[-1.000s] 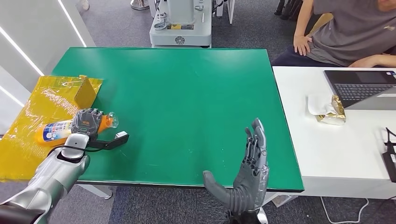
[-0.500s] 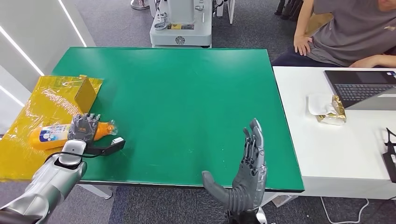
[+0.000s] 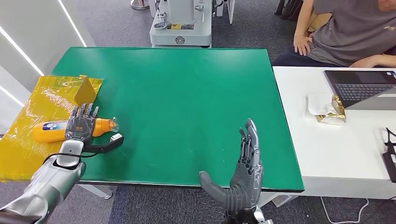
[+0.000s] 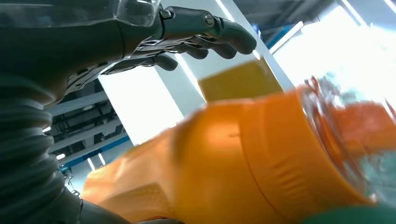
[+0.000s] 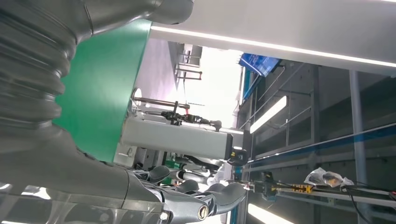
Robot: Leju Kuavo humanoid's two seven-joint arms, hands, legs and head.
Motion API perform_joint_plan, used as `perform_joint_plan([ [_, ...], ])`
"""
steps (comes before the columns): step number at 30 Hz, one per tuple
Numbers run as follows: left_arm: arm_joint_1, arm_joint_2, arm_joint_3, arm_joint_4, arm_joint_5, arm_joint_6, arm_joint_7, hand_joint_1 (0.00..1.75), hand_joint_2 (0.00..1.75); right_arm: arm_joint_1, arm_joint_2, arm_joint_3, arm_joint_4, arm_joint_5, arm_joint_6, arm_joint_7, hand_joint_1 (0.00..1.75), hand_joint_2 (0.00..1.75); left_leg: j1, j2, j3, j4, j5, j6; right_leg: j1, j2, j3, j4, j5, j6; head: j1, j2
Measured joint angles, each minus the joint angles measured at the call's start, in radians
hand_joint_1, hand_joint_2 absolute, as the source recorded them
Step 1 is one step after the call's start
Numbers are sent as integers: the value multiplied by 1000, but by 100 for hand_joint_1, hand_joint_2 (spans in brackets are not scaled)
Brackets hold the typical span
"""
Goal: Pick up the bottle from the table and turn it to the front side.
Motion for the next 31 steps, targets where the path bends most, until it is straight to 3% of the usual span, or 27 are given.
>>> perform_joint_plan([
  [3,19,2,35,-30,10,121,3,0,175,-1,1,0,0,-1,9,0,0,175,0,0,0,0,0,0,0,0,0,0,0,0,0,0],
  [6,73,5,112,-168,8,173,-49,0,175,-5,7,-2,2,-7,23,0,0,175,0,1,0,0,0,0,0,1,0,0,0,0,0,0],
  [8,121,-6,204,-309,9,178,-177,0,175,-10,10,-4,6,-15,32,0,0,175,0,1,0,0,0,0,0,1,-1,0,0,0,0,0],
  [13,194,-106,532,-663,78,186,-672,0,175,-21,19,-6,15,-30,38,0,0,175,0,3,0,0,-1,0,0,3,-1,-1,0,0,0,0],
  [15,203,-151,640,-756,114,187,-768,0,175,-22,20,-7,16,-33,33,0,0,175,0,3,0,0,-1,-1,0,4,-1,-1,0,0,0,0],
  [17,216,-185,710,-838,163,186,-793,0,175,-23,21,-8,17,-36,23,0,0,175,0,3,0,0,-1,-1,0,3,-1,-1,0,0,0,0],
  [22,248,-246,733,-990,409,186,-801,0,175,-22,22,-8,17,-40,0,0,0,175,0,1,0,0,-1,-1,0,1,-1,-1,0,0,0,0],
  [28,275,-295,622,-1100,705,185,-806,0,175,-22,22,-8,17,-40,-14,0,0,175,0,1,0,0,-1,-1,0,1,0,-1,0,0,0,0],
  [31,280,-306,577,-1131,746,185,-810,0,175,-22,22,-8,18,-40,-15,0,0,175,0,1,0,0,-1,-1,0,1,0,-1,0,0,0,0],
])
